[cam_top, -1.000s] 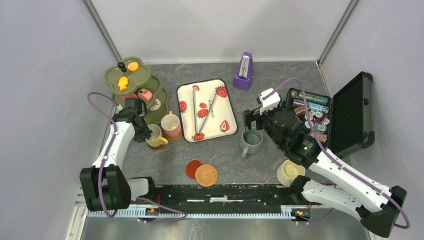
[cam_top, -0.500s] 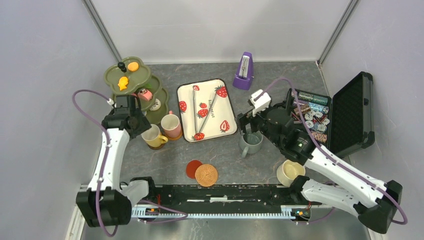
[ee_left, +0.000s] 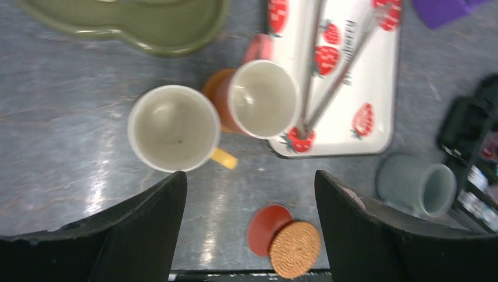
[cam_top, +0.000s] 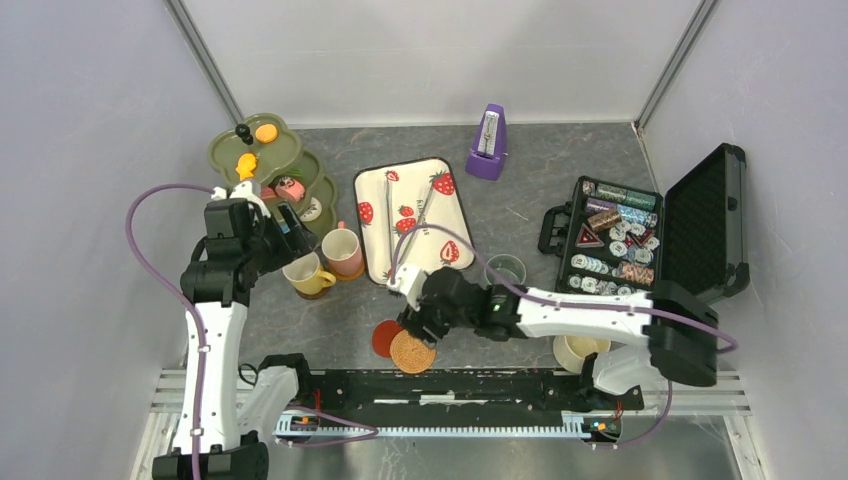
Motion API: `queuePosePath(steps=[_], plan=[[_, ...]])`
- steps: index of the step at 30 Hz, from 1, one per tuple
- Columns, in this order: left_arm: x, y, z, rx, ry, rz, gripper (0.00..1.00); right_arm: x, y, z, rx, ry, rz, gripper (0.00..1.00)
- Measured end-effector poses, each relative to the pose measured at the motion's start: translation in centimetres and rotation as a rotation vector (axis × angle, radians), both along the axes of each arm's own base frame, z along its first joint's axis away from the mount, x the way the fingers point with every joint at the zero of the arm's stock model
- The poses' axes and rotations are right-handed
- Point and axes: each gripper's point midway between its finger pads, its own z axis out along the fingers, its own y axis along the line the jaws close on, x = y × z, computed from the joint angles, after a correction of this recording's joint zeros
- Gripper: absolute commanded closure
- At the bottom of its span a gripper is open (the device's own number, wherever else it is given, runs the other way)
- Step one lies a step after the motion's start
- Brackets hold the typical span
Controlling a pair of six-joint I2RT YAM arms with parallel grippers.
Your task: Serve the afternoon tea
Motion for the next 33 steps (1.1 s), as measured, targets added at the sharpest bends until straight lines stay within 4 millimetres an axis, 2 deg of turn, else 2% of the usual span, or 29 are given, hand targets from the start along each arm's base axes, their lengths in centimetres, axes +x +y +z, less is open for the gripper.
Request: queuePosePath(steps=[3, 5, 7, 12, 18, 22, 25, 27, 30, 33], plan=[[-0.1, -2.2, 1.1, -0.075, -0.049, -0.100, 0.13, -2.4, 0.8, -3.3, -0.071, 0.066, 0.043, 0.39], [-0.3, -3.6, 1.6, -0.123, -0.083, -0.164, 0.12, -3.3, 1.1, -4.8, -0.082, 0.098, 0.044, 0.42], [-0.8, -4.8, 1.7, -0.162, -0.107, -0.221, 0.13, -3.7, 1.0, -6.0, -0.084, 0.123, 0.029, 0.47], [-3.0, -8.2, 0.4, -0.240, -0.095, -0.382, 0.13, -3.9, 0.5, -8.9, -0.084, 0.176, -0.041, 0.50], [-4.7, -11.4, -0.3, -0.285, -0.069, -0.530, 0.16, -2.7, 1.1, -9.6, -0.053, 0.170, -0.133, 0.52], [-6.0, -13.2, -0.3, -0.315, -0.044, -0.605, 0.16, -1.6, 0.5, -9.7, -0.053, 0.155, -0.239, 0.52], [-6.9, -14.2, -0.4, -0.331, -0.034, -0.647, 0.19, -0.3, -1.3, -9.8, -0.070, 0.125, -0.343, 0.52], [-7.7, -15.0, -1.5, -0.342, 0.002, -0.667, 0.23, 0.7, -3.2, -9.9, -0.089, 0.105, -0.411, 0.50], [-9.1, -15.8, -4.3, -0.343, 0.091, -0.672, 0.27, 2.5, -6.0, -9.9, -0.108, 0.079, -0.495, 0.46], [-11.0, -16.6, -8.0, -0.310, 0.219, -0.663, 0.30, 3.8, -7.7, -9.7, -0.129, 0.042, -0.512, 0.30]])
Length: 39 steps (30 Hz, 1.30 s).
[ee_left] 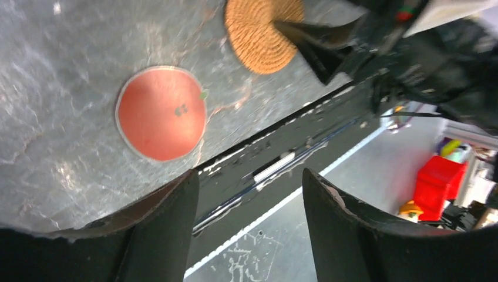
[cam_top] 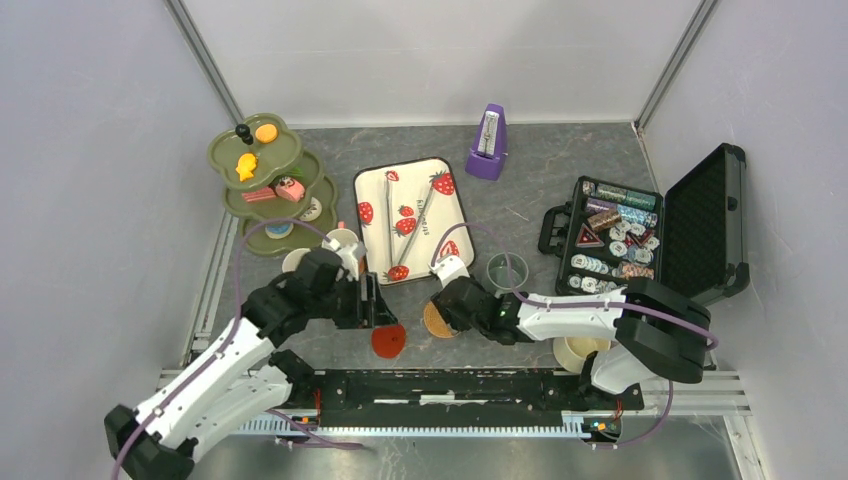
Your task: Serve the afternoon tea
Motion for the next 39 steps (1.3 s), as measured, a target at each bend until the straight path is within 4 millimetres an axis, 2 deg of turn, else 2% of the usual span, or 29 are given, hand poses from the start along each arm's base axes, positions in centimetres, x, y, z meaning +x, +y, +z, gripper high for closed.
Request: queuePosePath(steps=[4, 7, 10, 12, 14, 16, 22, 27, 32, 39], plan=[[-2.1, -0.6, -3.6, 0.112, 0.078, 0.002, 0.35, 0.6, -0.2, 0.2, -0.041, -0.030, 0.062, 0.19], [-2.7, -1.3, -5.1, 0.174, 0.097, 0.010, 0.38, 0.7, 0.3, 0.5, -0.038, -0.021, 0.110, 0.14], [-2.1, -1.3, -5.9, 0.223, 0.083, 0.072, 0.39, 0.9, 1.7, 1.6, 0.001, -0.019, 0.153, 0.13], [-1.1, -0.5, -6.1, 0.255, 0.060, 0.155, 0.36, 1.3, 3.2, 2.4, 0.041, -0.025, 0.173, 0.08], [-0.2, 0.5, -5.6, 0.265, 0.022, 0.234, 0.33, 1.7, 4.8, 3.2, 0.069, -0.029, 0.189, 0.02], [0.5, 1.4, -4.7, 0.253, -0.029, 0.292, 0.33, 2.3, 6.5, 3.9, 0.096, -0.040, 0.210, 0.02], [2.2, 4.0, -0.2, 0.155, -0.198, 0.425, 0.27, 4.2, 10.2, 4.3, 0.095, -0.080, 0.256, 0.02], [2.6, 5.4, 0.4, 0.164, -0.246, 0.474, 0.25, 6.6, 13.2, 3.9, 0.046, -0.121, 0.271, 0.02], [2.6, 5.7, 0.0, 0.211, -0.260, 0.454, 0.24, 8.4, 13.5, 2.6, -0.039, -0.146, 0.240, 0.06], [2.7, 5.6, -0.7, 0.262, -0.266, 0.407, 0.23, 10.7, 11.4, 1.6, -0.077, -0.133, 0.174, 0.08]])
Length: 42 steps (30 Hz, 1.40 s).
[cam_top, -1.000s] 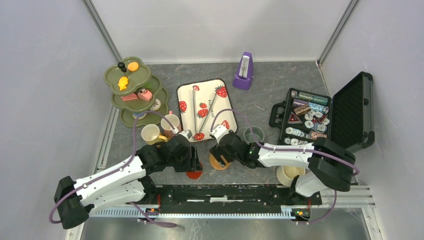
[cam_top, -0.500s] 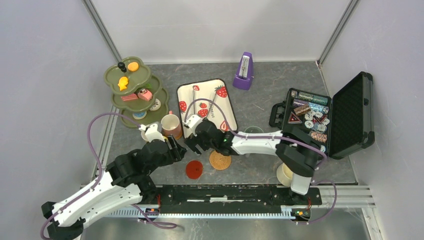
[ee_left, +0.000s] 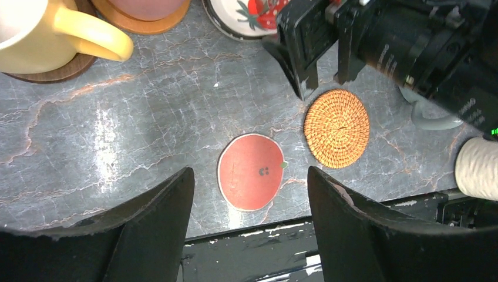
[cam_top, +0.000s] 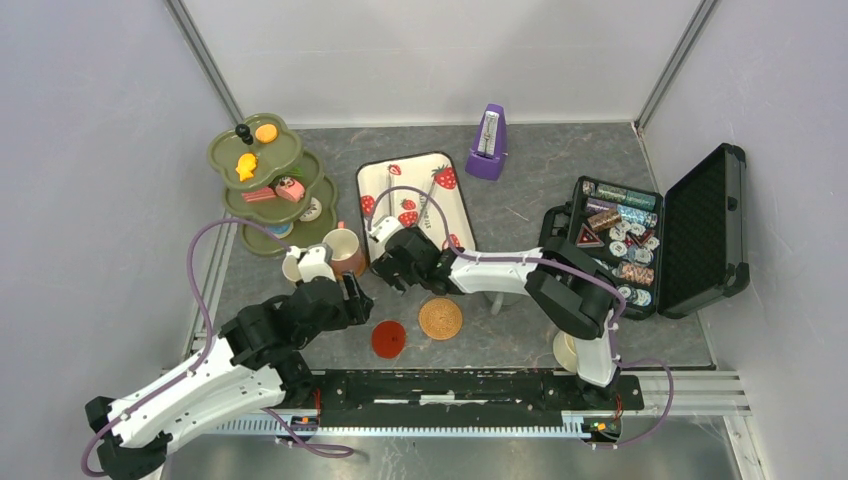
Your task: Serve the afternoon tea
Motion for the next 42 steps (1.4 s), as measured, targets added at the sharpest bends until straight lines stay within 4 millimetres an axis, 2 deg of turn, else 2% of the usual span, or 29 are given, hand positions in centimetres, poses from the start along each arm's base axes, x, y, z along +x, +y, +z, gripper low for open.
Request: queuePosePath(steps=[5, 9, 12, 16, 19, 22, 25, 29, 34, 42], plan=[[-0.1, -0.8, 0.0, -0.025, 0.003, -0.029, 0.17, 2.3, -2.4, -0.7, -0.001, 0.007, -0.071, 0.09], [-0.6, -2.4, -1.2, -0.035, 0.063, -0.084, 0.18, 3.6, -4.1, -1.2, -0.004, 0.020, -0.111, 0.07], [-1.1, -4.0, -2.5, -0.026, 0.136, -0.135, 0.29, 3.5, -4.8, -1.1, 0.000, 0.026, -0.101, 0.07], [-1.9, -5.7, -4.6, 0.000, 0.248, -0.200, 0.49, 1.6, -6.4, -0.4, 0.004, 0.046, -0.070, 0.05], [-2.6, -6.5, -6.2, 0.014, 0.320, -0.227, 0.53, 0.3, -7.7, 1.4, 0.037, 0.033, -0.060, 0.03], [-3.6, -6.7, -7.8, 0.039, 0.378, -0.241, 0.39, -0.8, -9.0, 4.0, 0.088, 0.002, -0.054, 0.02], [-4.8, -7.0, -8.6, 0.071, 0.402, -0.258, 0.35, -1.6, -10.0, 6.2, 0.139, -0.035, -0.053, 0.02], [-6.7, -7.1, -9.1, 0.184, 0.412, -0.277, 0.21, -2.4, -11.1, 6.9, 0.157, -0.052, -0.055, 0.02], [-7.0, -7.7, -9.0, 0.276, 0.383, -0.247, 0.00, -3.3, -12.4, 6.1, 0.145, -0.044, -0.056, 0.02], [-5.6, -6.4, -10.2, 0.418, 0.356, -0.167, 0.00, -4.4, -13.7, 6.6, 0.169, -0.056, -0.051, 0.02]])
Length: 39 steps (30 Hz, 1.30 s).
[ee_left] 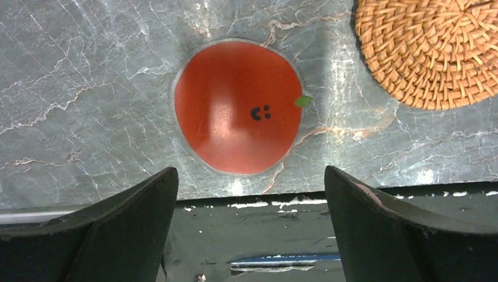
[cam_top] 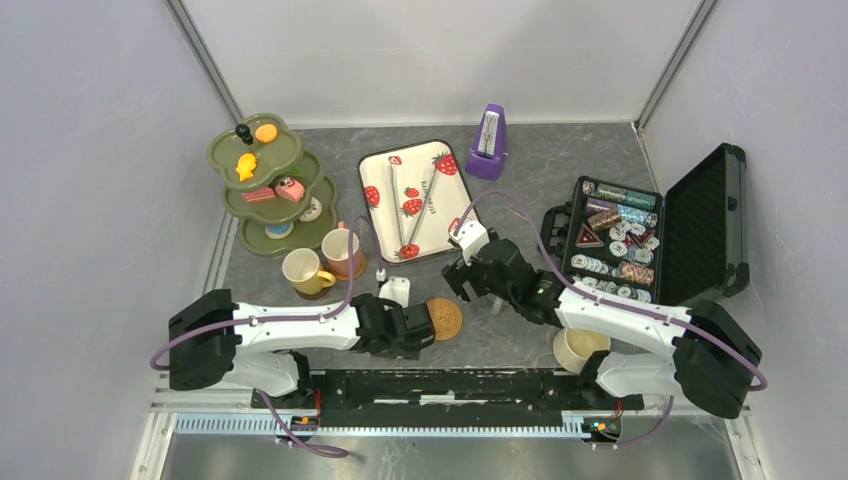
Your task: Serve the afternoon tea
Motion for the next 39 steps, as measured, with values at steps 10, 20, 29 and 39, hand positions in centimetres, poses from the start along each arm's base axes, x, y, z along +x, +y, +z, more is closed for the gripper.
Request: queuePosePath(steps=[10, 20, 29, 39], plan=[[1.9, 1.0, -1.3, -0.023, 0.012, 0.113, 0.00, -0.5, -0.6, 0.9, 0.030, -0.022, 0.000, 0.02], [2.4, 1.2, -2.4, -0.048, 0.050, 0.167, 0.05, -0.6, -0.8, 0.7, 0.029, -0.016, -0.002, 0.02], [5.6, 3.8, -2.3, -0.049, 0.026, 0.289, 0.12, -0.6, -0.8, 0.7, 0.029, -0.016, -0.003, 0.02], [8.8, 5.4, -2.2, -0.039, -0.021, 0.322, 0.16, -0.6, -0.8, 0.2, 0.016, -0.006, -0.003, 0.02]])
